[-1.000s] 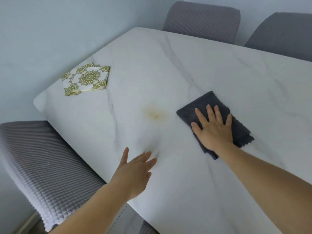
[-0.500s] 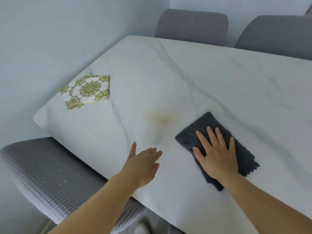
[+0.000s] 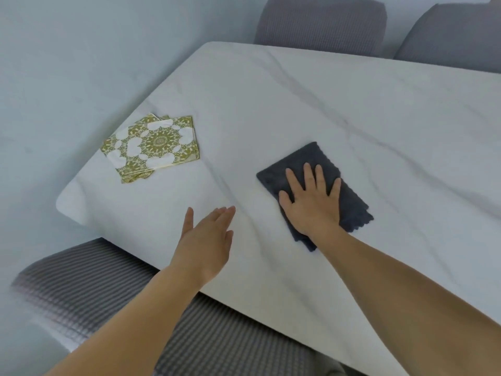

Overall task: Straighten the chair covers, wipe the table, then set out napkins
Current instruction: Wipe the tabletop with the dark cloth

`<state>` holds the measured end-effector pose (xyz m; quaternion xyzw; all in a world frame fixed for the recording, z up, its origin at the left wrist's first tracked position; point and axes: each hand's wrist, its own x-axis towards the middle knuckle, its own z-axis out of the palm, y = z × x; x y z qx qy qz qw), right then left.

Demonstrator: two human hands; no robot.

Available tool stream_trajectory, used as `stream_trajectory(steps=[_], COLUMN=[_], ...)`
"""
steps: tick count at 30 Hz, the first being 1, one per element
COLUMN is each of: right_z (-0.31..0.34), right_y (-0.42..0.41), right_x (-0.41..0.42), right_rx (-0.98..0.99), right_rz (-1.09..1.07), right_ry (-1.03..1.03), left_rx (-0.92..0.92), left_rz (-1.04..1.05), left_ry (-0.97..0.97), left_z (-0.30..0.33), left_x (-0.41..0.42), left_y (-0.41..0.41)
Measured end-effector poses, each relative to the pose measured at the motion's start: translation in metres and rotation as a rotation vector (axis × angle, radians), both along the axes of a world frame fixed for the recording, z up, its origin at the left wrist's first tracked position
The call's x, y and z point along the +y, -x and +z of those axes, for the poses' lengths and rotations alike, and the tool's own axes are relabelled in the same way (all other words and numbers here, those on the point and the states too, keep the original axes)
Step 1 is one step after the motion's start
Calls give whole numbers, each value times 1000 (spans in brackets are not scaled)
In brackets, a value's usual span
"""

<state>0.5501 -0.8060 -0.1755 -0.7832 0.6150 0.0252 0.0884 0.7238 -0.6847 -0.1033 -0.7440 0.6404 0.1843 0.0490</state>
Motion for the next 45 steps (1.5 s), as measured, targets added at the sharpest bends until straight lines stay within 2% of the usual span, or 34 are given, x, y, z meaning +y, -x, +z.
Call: stream_trajectory(steps=[4,8,12,20,27,37,42,45], right_z=[1,-5,-5,0,0,9,6,4], right_y=[-23,-12,15,7,-55,-153,-206,-218], right_x=[56,116,120,26,-36,30,59,61], right_rx=[-12,-33,-18,41,14,-38,12,-34], right_rz=[146,278,353,53,-82,402,647,690], right_ry=[-32,34,56,11,-25,-75,-127,-110], left_rx=[30,8,19,74,67,44,10,-10], left_rz=[-11,-79,-93,-23,71,200,292,361], left_ry=[19,23,27,16,24,151,101,67], left_z=[0,1,0,-18,-26,-22,-16,-15], left_x=[1,-2,-3,0,-4,-9,6,23], left_y=[-9,-7,-9,-32,-61,-86,-101,-111])
